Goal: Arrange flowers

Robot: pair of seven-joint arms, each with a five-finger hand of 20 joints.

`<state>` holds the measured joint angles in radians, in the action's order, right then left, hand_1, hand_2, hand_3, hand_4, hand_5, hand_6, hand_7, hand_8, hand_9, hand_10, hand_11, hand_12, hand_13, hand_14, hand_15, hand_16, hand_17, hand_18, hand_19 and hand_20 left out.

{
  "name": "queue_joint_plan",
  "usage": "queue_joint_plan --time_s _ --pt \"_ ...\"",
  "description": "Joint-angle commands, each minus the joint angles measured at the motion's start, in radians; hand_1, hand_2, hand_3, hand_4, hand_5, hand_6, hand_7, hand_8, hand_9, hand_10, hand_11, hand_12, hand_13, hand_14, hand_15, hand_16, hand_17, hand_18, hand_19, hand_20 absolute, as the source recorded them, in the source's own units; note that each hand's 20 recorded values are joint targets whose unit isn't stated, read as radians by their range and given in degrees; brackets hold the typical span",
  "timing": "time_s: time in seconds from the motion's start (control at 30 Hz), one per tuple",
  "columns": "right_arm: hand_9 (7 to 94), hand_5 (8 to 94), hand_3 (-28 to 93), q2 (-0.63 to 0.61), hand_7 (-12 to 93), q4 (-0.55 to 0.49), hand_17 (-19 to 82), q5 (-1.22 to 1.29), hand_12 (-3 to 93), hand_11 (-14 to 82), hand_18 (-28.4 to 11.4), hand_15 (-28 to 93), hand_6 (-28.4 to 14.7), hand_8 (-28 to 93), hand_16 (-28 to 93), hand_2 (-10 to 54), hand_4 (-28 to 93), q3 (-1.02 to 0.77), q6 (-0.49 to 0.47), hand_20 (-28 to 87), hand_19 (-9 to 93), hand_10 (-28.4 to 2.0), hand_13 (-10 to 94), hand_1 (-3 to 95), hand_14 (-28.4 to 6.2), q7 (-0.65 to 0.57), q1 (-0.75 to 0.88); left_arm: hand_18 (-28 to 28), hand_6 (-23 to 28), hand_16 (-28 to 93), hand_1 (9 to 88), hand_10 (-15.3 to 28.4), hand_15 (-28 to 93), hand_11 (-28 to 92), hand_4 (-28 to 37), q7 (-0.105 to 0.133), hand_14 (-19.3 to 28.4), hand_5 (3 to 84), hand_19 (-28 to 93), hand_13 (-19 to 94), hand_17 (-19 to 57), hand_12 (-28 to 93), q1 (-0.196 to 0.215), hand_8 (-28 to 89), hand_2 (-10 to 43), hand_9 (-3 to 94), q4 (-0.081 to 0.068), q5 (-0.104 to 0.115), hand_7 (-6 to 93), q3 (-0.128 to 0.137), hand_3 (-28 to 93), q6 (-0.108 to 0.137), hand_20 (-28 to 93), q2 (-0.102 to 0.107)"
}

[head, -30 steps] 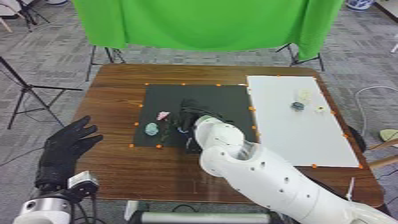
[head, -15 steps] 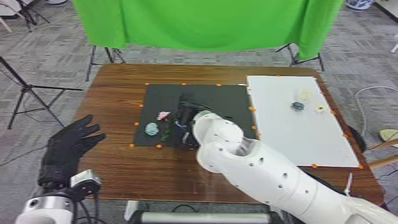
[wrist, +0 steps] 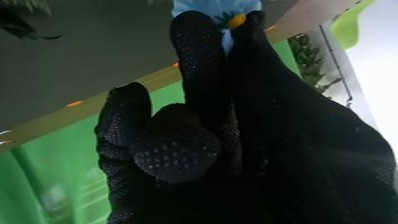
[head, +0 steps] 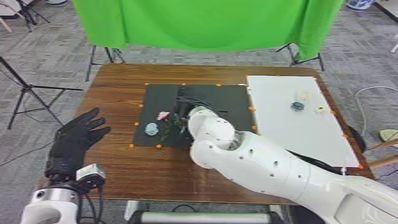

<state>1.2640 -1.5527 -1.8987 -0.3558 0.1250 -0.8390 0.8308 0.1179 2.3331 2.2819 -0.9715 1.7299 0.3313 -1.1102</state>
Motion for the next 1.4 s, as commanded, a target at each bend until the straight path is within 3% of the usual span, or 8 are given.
queue_joint_plan --time_s 0.03,0.43,0.6,0.83,1.4 --pt "89.8 75.8 84 0.007 43 0.007 39 -0.018 35.9 17.8 -21.6 77 -1.3 -1 16 -9.5 -28 -0.047 -0.057 23 93 -7.9 84 53.3 -2.6 -0.015 0.015 24.2 12.0 -11 25.3 19.9 57 30 -17.8 -0.009 26.4 40.5 70 27 -6.8 9 0.004 -9 7.0 34.9 -0.006 -0.001 13.0 -0.002 82 -0.016 -12 -0.003" --pt "79.3 66.2 84 0.030 43 0.005 35 0.003 33.6 22.6 -21.2 80 -4.6 -5 14 -9.5 -28 -0.086 -0.139 21 93 -10.8 78 48.3 -4.1 -0.031 0.027 23.5 11.7 -12 25.0 19.4 57 31 -18.0 -0.012 25.5 40.0 68 26 -6.9 7 -0.004 -9 6.6 33.7 -0.009 -0.003 13.5 -0.008 83 -0.021 -9 -0.002" --pt "73.6 62.8 85 0.036 39 0.002 34 -0.003 28.2 29.8 -21.5 82 -5.4 -5 12 -9.5 -28 -0.099 -0.149 21 93 -12.7 76 44.9 -5.0 -0.026 0.037 23.5 11.5 -12 24.9 19.3 57 31 -18.1 -0.014 25.4 39.8 68 26 -6.9 7 -0.004 -9 6.5 33.6 -0.008 -0.005 13.7 -0.008 83 -0.017 -8 0.000" --pt "66.8 60.6 88 0.046 35 0.000 33 -0.002 20.2 39.6 -22.0 83 -5.2 -19 11 -9.5 -28 -0.132 -0.212 21 93 -15.9 74 40.5 -5.9 -0.028 0.056 23.4 11.4 -12 24.9 19.2 57 31 -18.0 -0.017 25.1 39.8 68 26 -6.9 7 0.000 -10 6.5 33.3 -0.006 -0.004 13.9 -0.006 83 -0.018 -7 -0.004" --pt "62.6 58.1 90 0.054 33 -0.045 31 -0.065 15.7 43.9 -22.6 85 -6.6 -19 10 -9.5 -28 -0.182 -0.316 21 93 -18.4 72 38.4 -7.2 -0.008 0.106 22.9 11.1 -12 24.3 18.6 57 32 -17.9 -0.029 24.2 39.5 66 25 -7.0 6 0.027 -10 5.9 32.3 0.006 -0.009 14.1 0.003 84 -0.009 -5 -0.013"
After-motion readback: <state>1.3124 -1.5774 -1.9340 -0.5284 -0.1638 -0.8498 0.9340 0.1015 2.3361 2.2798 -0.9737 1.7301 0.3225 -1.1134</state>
